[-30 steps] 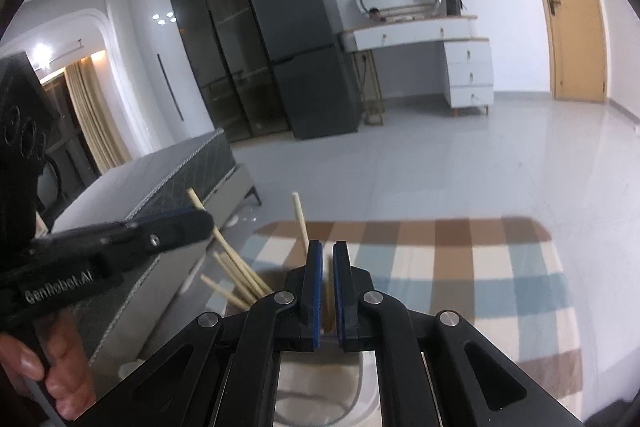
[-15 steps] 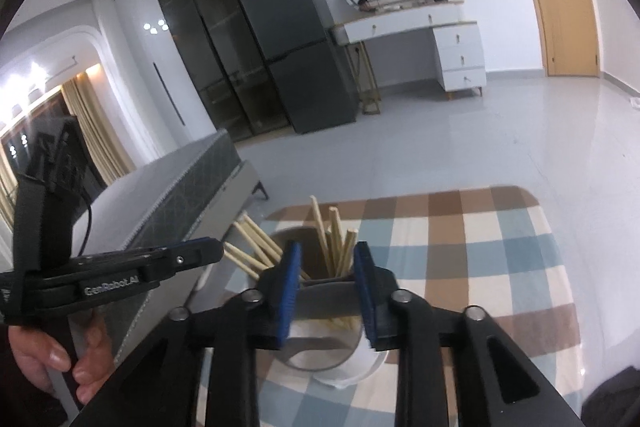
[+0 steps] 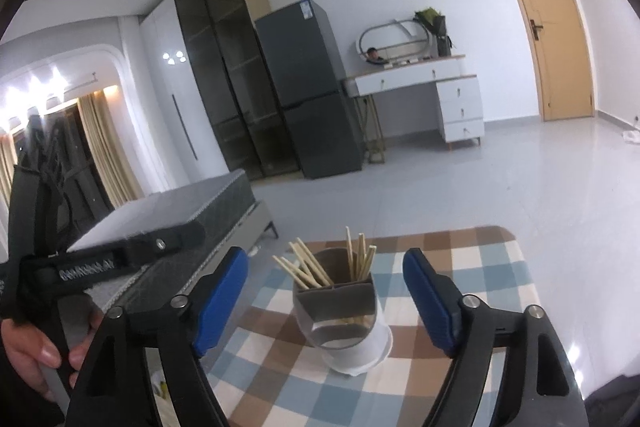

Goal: Organize utensils

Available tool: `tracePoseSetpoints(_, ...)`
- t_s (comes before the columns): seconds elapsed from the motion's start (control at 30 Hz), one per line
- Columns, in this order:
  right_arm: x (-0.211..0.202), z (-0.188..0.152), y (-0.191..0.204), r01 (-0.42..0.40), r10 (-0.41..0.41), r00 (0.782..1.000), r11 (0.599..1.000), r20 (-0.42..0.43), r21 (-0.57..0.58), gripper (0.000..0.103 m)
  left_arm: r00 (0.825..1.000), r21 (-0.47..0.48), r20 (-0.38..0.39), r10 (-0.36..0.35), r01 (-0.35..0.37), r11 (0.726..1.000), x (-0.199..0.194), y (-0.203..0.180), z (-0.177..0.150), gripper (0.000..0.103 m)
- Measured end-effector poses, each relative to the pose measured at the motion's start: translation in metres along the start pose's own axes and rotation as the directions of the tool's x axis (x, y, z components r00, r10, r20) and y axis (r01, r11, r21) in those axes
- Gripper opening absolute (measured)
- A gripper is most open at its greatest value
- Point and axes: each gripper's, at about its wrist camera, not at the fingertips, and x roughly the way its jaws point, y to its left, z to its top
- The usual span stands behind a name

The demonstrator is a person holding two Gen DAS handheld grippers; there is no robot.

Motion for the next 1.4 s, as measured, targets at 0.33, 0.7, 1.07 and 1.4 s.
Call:
tracePoseSetpoints(0.33,-0.033,-0.026,0.009,0.016,-0.013,0.997,0.999,0.081,-0.044,0.088,0.990,0.027,0.129,0.048,-0.052,0.998,-0.029,-0.002,-0.023,0.097)
tracePoseSetpoints(0.7,-0.040,-0.057,0.015,0.102,-0.091,0.984,0.992,0.151,-0.070,0.103,0.987,0.007,0.112,0.114,-0.116,0.993,-0.014,0.019,-0.064,0.097)
tracePoseSetpoints(1.07,-0.040,-0.087,0.007,0.118,-0.106,0.986,0.989,0.130,-0.089,0.103,0.984,0.016,0.106,0.143,-0.145,0.989,0.004,0.022,-0.093,0.097)
tracePoseSetpoints(1.4,-0.030,-0.097,0.001,0.090,-0.083,0.993,0.993,0.084,-0.083,0.103,0.984,0.017,0.085,0.154,-0.156,0.988,0.018,0.030,-0.107,0.097)
